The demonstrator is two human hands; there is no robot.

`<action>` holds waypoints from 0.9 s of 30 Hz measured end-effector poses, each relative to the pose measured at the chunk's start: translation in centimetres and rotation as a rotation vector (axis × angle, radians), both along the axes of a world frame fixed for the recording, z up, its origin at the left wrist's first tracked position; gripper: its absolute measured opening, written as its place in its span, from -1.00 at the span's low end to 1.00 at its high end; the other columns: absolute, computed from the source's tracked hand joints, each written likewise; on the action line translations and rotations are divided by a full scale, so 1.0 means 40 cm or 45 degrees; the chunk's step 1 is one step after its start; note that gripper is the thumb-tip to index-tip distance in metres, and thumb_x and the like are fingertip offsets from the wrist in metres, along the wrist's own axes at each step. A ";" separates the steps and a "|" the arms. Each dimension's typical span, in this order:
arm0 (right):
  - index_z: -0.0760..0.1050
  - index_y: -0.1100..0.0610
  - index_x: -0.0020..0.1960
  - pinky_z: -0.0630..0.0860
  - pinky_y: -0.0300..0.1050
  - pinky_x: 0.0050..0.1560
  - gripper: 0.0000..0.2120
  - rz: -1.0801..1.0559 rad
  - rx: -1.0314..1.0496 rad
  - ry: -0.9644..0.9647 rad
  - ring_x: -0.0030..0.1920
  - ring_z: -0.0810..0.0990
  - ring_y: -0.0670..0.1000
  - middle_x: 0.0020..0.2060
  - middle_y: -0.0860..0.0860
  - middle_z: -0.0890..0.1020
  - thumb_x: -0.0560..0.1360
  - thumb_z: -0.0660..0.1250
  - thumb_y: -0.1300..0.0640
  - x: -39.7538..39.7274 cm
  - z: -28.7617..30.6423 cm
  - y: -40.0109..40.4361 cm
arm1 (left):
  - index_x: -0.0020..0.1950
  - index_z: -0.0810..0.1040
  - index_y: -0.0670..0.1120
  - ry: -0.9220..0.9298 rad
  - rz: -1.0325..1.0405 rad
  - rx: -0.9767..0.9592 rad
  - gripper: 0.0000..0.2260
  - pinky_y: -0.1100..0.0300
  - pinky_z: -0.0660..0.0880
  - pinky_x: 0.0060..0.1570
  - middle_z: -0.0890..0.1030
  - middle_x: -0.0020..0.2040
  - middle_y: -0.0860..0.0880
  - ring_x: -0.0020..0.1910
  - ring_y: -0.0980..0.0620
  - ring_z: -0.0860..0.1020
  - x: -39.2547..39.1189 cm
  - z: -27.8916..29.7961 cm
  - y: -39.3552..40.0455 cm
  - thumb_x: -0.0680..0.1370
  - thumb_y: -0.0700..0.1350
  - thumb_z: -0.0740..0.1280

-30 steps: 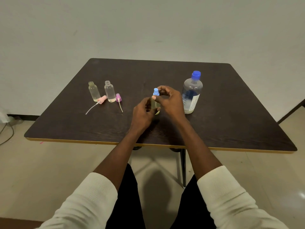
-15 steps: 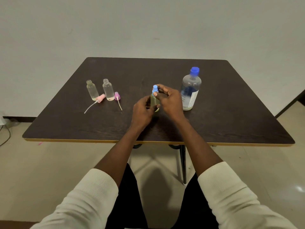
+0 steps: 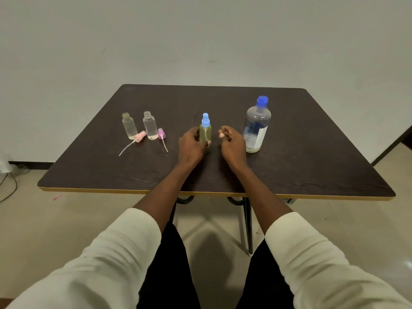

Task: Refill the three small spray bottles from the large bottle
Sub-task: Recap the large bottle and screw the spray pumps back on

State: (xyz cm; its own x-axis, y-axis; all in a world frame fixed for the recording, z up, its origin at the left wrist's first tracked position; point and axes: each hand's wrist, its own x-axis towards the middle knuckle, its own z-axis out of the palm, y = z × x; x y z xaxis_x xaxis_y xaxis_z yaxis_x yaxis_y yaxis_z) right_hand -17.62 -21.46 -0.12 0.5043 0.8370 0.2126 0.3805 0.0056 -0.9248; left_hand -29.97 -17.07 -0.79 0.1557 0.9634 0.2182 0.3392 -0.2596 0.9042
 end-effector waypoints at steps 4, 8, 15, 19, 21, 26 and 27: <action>0.52 0.22 0.24 0.52 -0.03 0.22 -0.63 -0.020 -0.097 -0.064 0.10 0.59 0.00 0.06 0.07 0.64 0.49 0.15 0.39 0.008 -0.010 0.034 | 0.25 0.58 -0.11 -0.015 0.125 -0.026 -0.62 0.23 0.51 0.07 0.64 0.02 0.06 0.01 0.11 0.60 0.014 0.018 0.071 0.45 -0.20 0.52; 0.55 0.27 0.02 0.55 0.13 0.09 -0.70 -0.023 -0.127 -0.193 -0.03 0.61 0.14 -0.11 0.15 0.65 0.39 0.13 0.43 0.015 -0.024 0.063 | 0.26 0.55 -0.12 -0.004 0.105 -0.041 -0.62 0.29 0.46 0.03 0.63 0.05 0.05 0.01 0.15 0.57 0.038 0.022 0.112 0.47 -0.20 0.50; 0.60 0.21 0.18 0.47 -0.25 0.08 -0.66 -0.015 -0.147 -0.308 0.03 0.61 -0.02 0.04 0.06 0.67 0.46 0.23 0.38 0.026 -0.031 0.078 | 0.15 0.55 0.06 -0.020 0.044 0.043 -0.69 0.36 0.47 0.03 0.59 -0.05 0.19 -0.01 0.18 0.58 0.046 -0.009 0.123 0.46 -0.16 0.50; 0.61 0.18 0.14 0.47 -0.26 0.08 -0.74 -0.031 -0.077 -0.312 0.03 0.61 -0.05 0.02 0.02 0.67 0.50 0.28 0.31 0.026 -0.037 0.077 | 0.19 0.55 0.05 -0.168 0.174 0.124 -0.71 0.25 0.51 0.10 0.61 0.06 0.12 0.02 0.16 0.56 0.038 0.003 0.087 0.52 -0.23 0.41; 0.63 0.15 0.09 0.48 -0.27 0.03 -0.80 -0.012 -0.010 -0.350 -0.03 0.59 -0.08 -0.04 -0.01 0.67 0.51 0.31 0.26 0.015 -0.033 0.070 | 0.26 0.56 -0.14 -0.269 0.334 0.225 -0.73 0.26 0.54 0.12 0.64 0.11 0.00 0.05 0.13 0.60 0.024 0.007 0.070 0.56 -0.24 0.35; 0.65 0.12 -0.01 0.40 -0.50 -0.12 -0.88 0.175 0.123 -0.321 -0.15 0.57 -0.19 -0.15 -0.09 0.65 0.50 0.37 0.22 -0.070 -0.024 0.062 | 0.09 0.54 -0.07 -0.368 0.530 0.547 -0.88 0.22 0.54 -0.04 0.60 -0.02 -0.03 -0.06 0.06 0.58 -0.083 0.011 0.045 0.57 -0.19 0.36; 0.66 0.12 -0.03 0.41 -0.51 -0.12 -0.90 0.219 0.130 -0.293 -0.16 0.57 -0.21 -0.16 -0.10 0.65 0.49 0.38 0.22 -0.097 -0.020 0.071 | 0.07 0.54 -0.09 -0.384 0.579 0.589 -0.89 0.18 0.54 -0.06 0.59 -0.03 -0.03 -0.07 0.04 0.56 -0.114 0.014 0.051 0.56 -0.19 0.37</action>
